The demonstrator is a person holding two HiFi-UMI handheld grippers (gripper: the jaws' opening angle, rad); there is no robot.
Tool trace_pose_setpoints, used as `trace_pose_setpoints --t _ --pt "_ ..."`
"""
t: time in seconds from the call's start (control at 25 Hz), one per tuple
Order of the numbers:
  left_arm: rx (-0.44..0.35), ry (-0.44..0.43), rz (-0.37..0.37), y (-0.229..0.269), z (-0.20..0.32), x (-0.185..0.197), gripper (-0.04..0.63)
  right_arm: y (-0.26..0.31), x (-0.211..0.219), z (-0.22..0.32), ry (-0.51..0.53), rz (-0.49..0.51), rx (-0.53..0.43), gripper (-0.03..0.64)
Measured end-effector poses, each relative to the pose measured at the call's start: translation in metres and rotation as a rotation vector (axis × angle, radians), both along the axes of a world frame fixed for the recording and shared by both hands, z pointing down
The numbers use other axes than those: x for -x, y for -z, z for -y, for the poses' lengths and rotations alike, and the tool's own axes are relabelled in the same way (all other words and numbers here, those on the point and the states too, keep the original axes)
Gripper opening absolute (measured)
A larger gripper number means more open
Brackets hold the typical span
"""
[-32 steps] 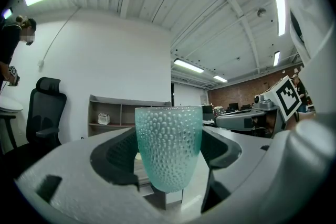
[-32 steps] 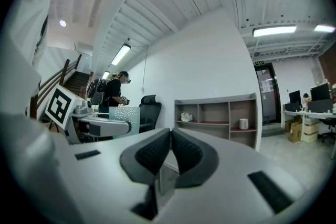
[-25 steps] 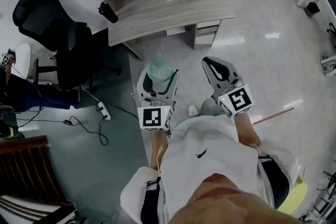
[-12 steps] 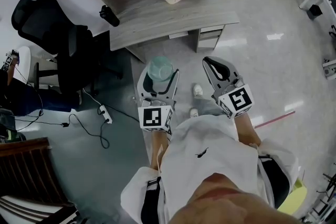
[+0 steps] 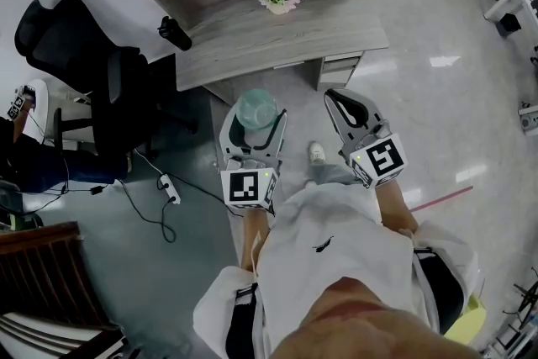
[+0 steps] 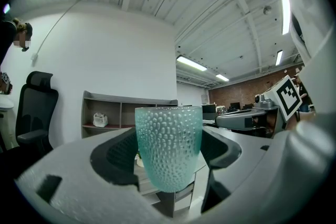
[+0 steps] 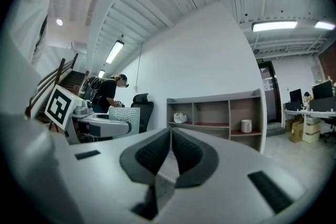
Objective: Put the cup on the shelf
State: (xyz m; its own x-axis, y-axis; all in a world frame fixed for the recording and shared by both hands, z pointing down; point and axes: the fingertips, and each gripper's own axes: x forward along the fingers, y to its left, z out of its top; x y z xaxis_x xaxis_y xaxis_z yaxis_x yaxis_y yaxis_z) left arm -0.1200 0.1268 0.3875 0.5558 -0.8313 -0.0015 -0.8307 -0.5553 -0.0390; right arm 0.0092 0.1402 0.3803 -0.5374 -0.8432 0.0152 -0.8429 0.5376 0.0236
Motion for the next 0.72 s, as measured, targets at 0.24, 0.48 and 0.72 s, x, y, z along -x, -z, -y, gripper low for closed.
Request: trace_pose_setpoints --t 0.24,0.48,0.72 --pt "0.007 0.009 0.002 -0.001 0.028 -0.007 0.38 -0.001 -0.006 0.029 0.01 0.004 0.006 0.035" --pt "0.006 0.026 0.013 0.003 0.055 -0.012 0.38 0.002 -0.012 0.059 0.03 0.011 0.005 0.035" --pt "0.005 0.047 0.019 0.006 0.081 -0.017 0.38 0.003 -0.018 0.089 0.047 0.021 0.007 0.035"
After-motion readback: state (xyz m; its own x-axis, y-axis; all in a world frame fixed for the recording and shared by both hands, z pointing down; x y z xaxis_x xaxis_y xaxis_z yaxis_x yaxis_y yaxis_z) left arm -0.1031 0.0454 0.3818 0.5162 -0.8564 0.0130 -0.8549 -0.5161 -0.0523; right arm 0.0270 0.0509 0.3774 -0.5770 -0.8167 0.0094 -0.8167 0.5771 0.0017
